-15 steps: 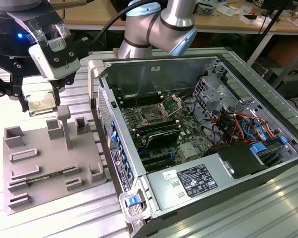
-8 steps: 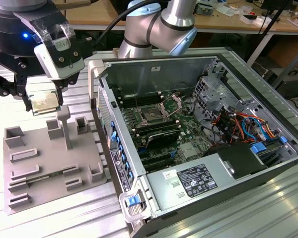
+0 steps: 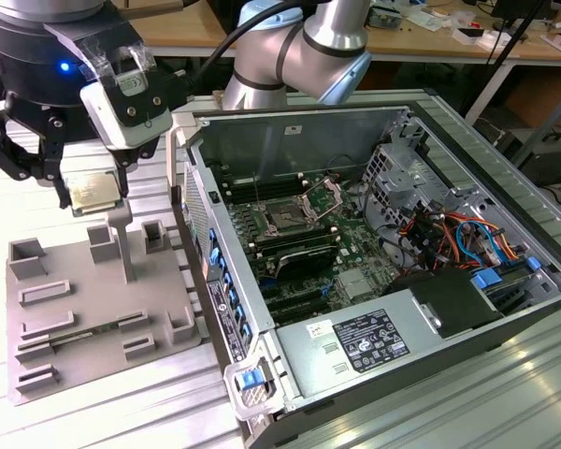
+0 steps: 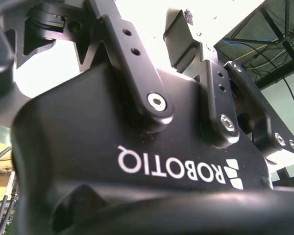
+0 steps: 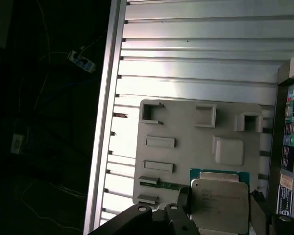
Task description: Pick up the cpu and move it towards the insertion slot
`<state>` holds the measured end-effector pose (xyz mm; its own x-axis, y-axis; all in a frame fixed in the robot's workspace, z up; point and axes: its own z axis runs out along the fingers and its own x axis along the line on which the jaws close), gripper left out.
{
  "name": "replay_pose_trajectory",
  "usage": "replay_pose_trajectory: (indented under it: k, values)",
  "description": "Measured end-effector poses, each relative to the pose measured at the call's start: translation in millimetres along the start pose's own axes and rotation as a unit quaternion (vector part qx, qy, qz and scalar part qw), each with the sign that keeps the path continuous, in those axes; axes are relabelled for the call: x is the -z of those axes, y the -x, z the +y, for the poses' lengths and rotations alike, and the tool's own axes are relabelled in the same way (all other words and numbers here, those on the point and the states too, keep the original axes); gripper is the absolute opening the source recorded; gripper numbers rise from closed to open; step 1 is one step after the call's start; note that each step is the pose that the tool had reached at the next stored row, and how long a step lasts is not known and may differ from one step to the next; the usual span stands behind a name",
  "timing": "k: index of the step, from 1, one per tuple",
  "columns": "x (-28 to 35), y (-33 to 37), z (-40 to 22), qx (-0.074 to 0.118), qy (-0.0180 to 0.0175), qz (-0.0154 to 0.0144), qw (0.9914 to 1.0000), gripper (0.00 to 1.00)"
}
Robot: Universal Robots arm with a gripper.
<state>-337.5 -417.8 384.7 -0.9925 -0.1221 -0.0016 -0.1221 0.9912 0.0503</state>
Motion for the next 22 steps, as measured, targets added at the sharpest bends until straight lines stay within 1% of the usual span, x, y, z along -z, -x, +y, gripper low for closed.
replay_pose_trajectory:
  k: [7,11,22]
  values:
    - [0.0,4.4,-0.6,0.000,0.0000,0.0000,1.00000,0.55]
    - [0.0,10.2,-1.3,0.000,0.0000,0.0000,1.00000,0.55]
    - [0.0,18.0,-2.2,0.000,0.0000,0.0000,1.00000,0.55]
